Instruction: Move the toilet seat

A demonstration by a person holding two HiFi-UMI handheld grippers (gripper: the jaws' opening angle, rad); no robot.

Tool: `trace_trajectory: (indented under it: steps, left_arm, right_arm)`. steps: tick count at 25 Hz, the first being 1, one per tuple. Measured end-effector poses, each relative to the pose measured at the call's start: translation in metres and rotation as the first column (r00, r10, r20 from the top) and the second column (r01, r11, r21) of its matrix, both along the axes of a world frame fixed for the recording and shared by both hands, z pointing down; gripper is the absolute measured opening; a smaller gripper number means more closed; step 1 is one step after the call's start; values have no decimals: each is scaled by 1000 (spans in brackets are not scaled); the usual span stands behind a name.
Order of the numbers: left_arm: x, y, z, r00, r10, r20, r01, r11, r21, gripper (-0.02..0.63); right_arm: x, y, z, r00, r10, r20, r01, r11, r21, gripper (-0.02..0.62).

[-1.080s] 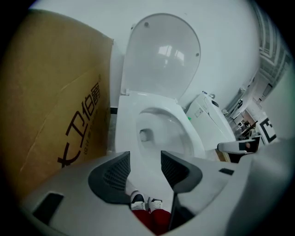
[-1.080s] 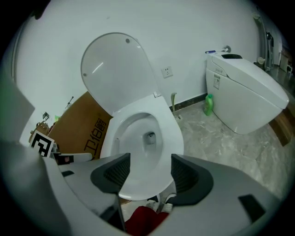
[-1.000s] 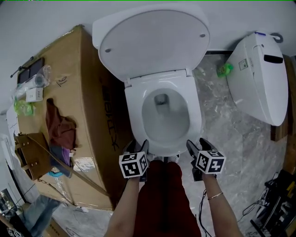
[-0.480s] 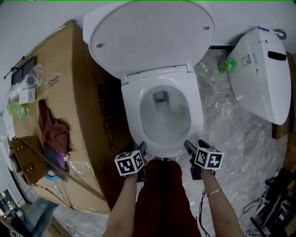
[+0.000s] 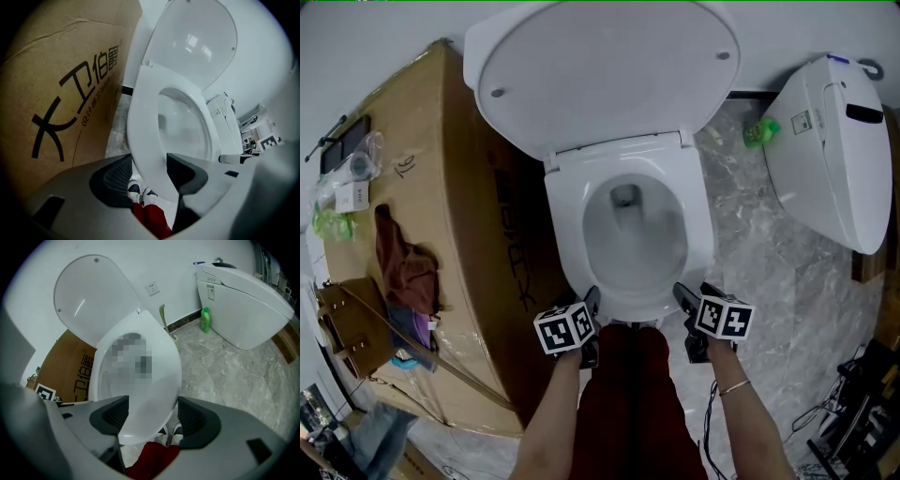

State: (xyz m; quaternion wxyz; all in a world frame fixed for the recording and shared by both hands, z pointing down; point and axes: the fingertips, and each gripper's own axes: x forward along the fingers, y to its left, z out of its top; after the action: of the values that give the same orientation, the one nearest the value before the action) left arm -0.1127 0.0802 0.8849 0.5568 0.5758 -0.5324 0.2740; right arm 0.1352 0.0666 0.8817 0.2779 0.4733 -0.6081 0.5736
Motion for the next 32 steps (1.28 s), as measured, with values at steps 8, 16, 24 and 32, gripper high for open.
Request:
trace_trajectory:
  steps: [8, 16, 24, 32]
  left_arm:
    - [-2, 0, -14, 1000, -9, -10, 9, 999, 32, 229]
    - [-2, 1, -51, 1000, 3, -31, -1, 998, 68, 229]
    - [-4, -5, -103, 998, -17, -55, 22, 995, 98, 229]
    - [-5, -19, -151, 996, -42, -73, 50, 992, 118, 229]
  right_arm:
    - [0, -2, -19, 997, 56, 49, -56, 998, 14, 318]
    - [1, -3, -63, 987, 98, 125, -107, 992, 67, 318]
    - [2, -12, -122, 969, 152, 196, -177, 977, 120, 318]
    - [0, -25, -172, 975, 121, 185, -155, 971, 183, 316]
